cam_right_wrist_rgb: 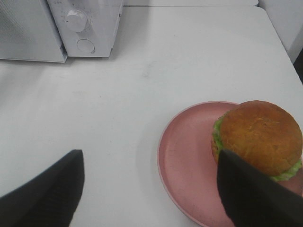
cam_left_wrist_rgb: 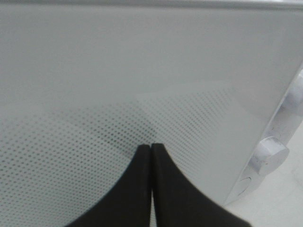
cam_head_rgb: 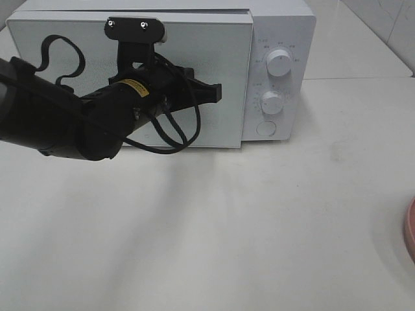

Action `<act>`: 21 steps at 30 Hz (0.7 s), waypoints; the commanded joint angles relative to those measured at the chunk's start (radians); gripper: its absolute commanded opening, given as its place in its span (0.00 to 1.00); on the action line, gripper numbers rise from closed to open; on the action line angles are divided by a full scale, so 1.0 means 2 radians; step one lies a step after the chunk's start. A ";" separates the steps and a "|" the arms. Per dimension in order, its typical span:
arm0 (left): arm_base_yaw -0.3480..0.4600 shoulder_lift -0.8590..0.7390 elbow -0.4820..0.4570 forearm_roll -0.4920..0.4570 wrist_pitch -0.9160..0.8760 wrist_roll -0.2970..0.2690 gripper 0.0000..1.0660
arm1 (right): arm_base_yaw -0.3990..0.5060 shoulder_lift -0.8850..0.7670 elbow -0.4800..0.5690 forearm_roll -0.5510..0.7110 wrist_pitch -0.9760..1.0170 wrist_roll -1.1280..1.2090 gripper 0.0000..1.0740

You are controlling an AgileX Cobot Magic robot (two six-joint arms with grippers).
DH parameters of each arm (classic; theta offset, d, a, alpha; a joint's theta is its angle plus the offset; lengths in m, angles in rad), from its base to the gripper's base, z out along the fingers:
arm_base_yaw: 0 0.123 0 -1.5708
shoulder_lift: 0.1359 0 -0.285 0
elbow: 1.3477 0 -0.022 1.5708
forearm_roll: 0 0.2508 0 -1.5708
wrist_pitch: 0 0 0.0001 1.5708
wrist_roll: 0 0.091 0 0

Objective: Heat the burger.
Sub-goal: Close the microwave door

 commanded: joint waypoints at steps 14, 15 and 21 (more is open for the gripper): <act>0.011 0.035 -0.079 -0.053 0.000 0.032 0.00 | -0.004 -0.013 0.000 0.002 -0.003 -0.007 0.70; 0.011 0.035 -0.079 -0.050 0.000 0.033 0.00 | -0.004 -0.013 0.000 0.002 -0.003 -0.007 0.70; 0.004 0.016 -0.059 -0.036 0.030 0.034 0.00 | -0.004 -0.013 0.000 0.002 -0.003 -0.007 0.70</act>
